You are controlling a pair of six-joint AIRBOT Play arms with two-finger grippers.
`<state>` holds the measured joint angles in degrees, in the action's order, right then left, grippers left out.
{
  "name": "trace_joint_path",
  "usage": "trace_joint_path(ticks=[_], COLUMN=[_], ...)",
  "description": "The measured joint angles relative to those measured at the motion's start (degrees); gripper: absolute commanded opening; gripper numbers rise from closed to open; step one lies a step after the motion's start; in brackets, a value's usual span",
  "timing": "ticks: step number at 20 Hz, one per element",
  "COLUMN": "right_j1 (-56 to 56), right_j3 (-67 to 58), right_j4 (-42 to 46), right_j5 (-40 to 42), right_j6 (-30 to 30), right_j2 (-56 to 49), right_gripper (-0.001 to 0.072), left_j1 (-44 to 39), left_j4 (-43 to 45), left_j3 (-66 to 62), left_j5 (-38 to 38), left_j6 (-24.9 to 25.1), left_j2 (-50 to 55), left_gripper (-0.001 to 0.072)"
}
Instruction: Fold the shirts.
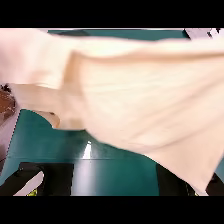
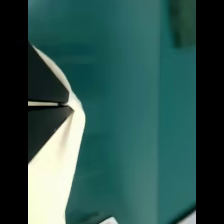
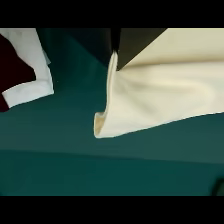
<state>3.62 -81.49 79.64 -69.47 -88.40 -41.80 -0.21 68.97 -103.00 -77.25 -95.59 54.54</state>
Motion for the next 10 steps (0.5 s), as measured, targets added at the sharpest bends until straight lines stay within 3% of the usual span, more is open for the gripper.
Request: trace_joint_path(ticks=[5,10], right_j1=[3.3,5.0], right_j3=[6.4,-9.1], right_j4=[-1.7,-6.7], right_j5=[17.0,20.6], right_j6=[0.1,1.4], right_j2=[-19.0,-43.1], right_gripper=[0.0015,0.0015], left_j1=[-3.3,-4.3], left_j4=[-3.3,-4.7], left_j3=[17.1,18.6], left_j5=[25.9,44.2], left_j6=[3.4,6.0], left_j2=[11.4,22.0], left_gripper=[0.002,0.002])
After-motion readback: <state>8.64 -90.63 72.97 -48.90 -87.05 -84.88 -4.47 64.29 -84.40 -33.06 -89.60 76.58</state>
